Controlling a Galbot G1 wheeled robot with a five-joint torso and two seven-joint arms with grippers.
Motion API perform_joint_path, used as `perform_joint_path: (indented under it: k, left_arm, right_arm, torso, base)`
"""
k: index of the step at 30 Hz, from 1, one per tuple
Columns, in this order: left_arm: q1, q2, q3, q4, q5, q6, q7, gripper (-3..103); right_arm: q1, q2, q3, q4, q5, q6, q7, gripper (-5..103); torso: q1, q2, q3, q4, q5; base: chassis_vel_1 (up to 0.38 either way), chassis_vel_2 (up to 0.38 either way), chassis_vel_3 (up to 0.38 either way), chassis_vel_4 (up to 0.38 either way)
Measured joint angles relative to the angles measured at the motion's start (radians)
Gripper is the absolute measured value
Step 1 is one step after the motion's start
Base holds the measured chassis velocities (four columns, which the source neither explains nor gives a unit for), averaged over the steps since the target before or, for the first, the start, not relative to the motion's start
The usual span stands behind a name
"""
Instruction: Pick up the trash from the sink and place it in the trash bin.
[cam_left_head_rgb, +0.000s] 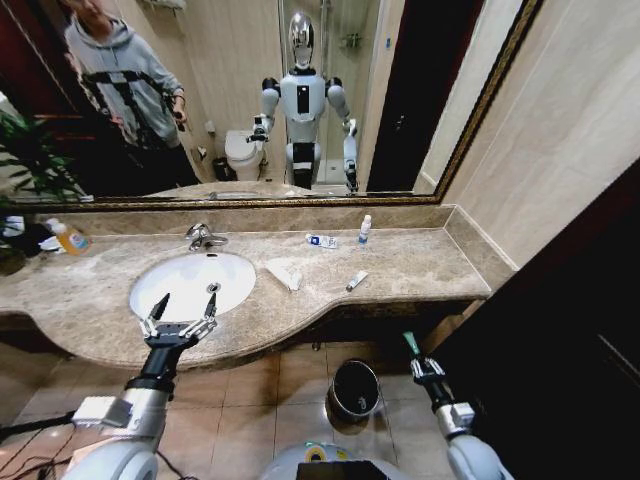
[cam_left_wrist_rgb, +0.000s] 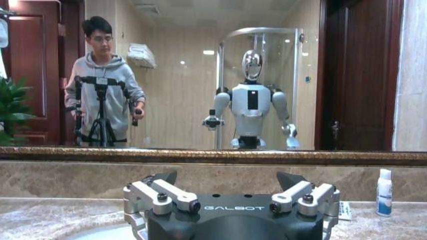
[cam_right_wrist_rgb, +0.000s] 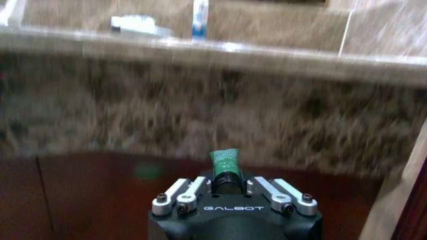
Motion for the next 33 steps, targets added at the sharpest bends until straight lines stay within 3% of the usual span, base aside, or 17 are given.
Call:
perform_joint_path:
  k: [12,21,33]
  left_arm:
    - [0.0,0.0,0.0,0.0,0.0,0.0,0.0,100]
    - [0.0,0.0,0.0,0.0,0.0,0.0,0.0,100]
    - [0.0,0.0,0.0,0.0,0.0,0.0,0.0,100]
  right_arm:
    - [0.158,0.081,-0.102,-0.331,-0.106,0.041,-0.028,21]
    - [0.349,0.198,-0.136,-0.694,-0.303,0.113,-0.053,21]
    - [0.429,0.303,-0.15,-0.809,-0.408,-0.036,-0.084,21]
  torso:
    - [0.0,0.0,0.0,0.0,0.0002]
    - [0.0,0.0,0.0,0.0001,0.0]
    - [0.0,0.0,0.0,-0.0001,0.0002]
  base:
    - [0.0,0.0,0.0,0.0]
    - [0.0,0.0,0.0,0.0]
    - [0.0,0.0,0.0,0.0]
